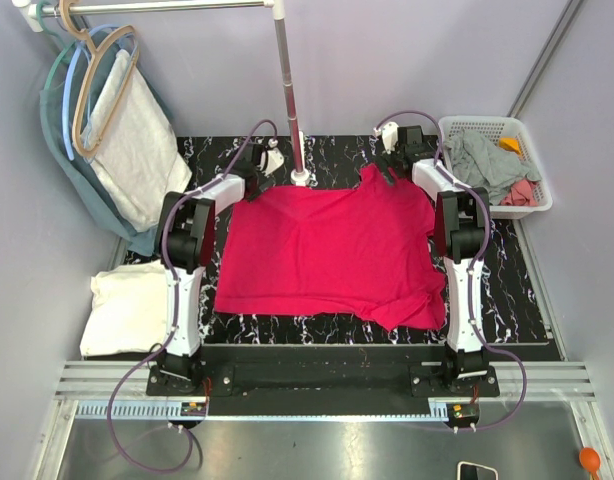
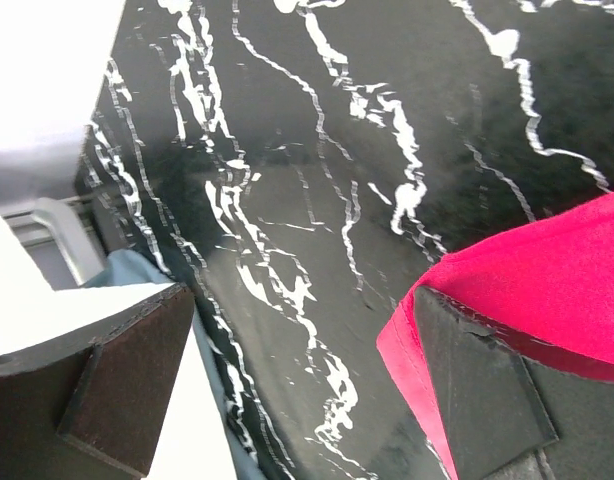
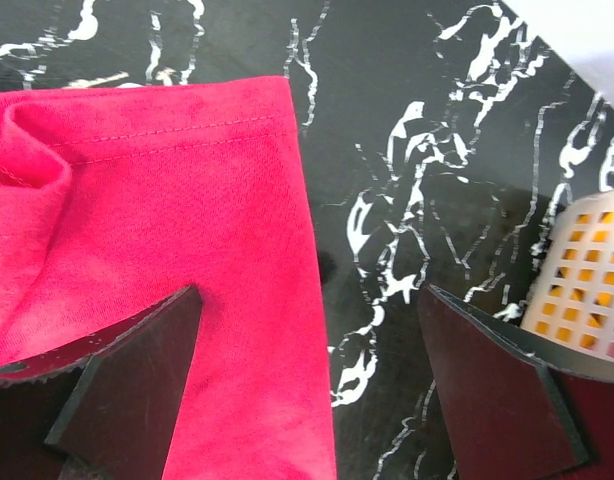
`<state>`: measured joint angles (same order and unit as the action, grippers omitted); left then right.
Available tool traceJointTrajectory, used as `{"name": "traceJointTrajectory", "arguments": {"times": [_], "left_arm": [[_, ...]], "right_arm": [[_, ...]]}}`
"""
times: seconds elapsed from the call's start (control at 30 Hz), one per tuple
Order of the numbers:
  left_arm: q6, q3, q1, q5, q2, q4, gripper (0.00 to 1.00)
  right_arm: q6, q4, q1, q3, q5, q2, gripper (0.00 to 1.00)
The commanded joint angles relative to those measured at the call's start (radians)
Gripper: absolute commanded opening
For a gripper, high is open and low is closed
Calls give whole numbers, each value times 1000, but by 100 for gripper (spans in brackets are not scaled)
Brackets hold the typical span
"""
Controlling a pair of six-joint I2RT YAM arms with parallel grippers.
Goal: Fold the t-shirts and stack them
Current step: Flatten the tshirt out
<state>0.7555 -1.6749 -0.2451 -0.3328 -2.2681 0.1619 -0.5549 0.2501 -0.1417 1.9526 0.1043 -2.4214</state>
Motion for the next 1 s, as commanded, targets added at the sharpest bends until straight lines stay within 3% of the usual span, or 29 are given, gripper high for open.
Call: {"name": "traceJointTrajectory", "arguments": {"times": [0.0, 0.6, 0.97], "left_arm": [[36, -34, 7, -72, -83, 27, 99], [42, -151, 24, -123, -153, 15, 99], [-19, -100, 10, -98, -13, -10, 99]], "right_arm": [[-53, -9, 4, 32, 78, -50, 98], [-83, 8, 5, 207, 132, -150, 98], [-34, 14, 2, 86, 87, 16, 99]]}}
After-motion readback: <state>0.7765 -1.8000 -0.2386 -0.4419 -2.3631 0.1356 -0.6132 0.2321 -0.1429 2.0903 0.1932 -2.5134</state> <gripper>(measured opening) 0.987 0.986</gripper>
